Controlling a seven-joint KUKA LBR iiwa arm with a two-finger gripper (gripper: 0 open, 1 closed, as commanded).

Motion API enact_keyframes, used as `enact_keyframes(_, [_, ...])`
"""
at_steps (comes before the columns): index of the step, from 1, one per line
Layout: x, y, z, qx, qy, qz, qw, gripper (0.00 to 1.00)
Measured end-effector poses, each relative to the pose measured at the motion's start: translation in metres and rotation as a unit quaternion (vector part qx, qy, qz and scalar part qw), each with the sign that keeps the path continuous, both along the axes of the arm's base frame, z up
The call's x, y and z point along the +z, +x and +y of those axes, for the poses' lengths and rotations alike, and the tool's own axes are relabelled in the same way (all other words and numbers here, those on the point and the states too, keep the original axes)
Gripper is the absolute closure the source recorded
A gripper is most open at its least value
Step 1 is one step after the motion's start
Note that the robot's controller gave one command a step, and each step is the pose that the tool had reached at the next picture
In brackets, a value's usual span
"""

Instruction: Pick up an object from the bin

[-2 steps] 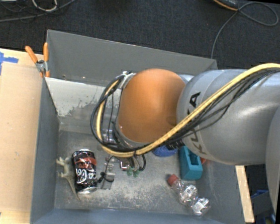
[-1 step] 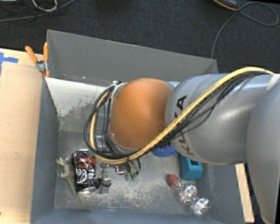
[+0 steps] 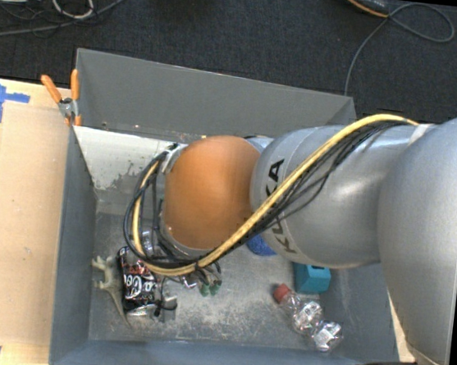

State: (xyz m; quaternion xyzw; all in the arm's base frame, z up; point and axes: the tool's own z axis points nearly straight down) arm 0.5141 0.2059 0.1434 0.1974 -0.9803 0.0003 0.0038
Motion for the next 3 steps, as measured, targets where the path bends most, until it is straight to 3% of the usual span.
enact_keyframes(1, [0.009, -0.009, 0.007, 0.197, 0.002, -0.0016, 0.9804, 0.00])
enact_keyframes(2, [-0.074, 0.000, -0.005, 0.224, 0.003, -0.0040, 0.9746, 0.00])
enact_keyframes(3, [-0.071, 0.006, -0.010, 0.451, 0.005, -0.0084, 0.8924, 1.00])
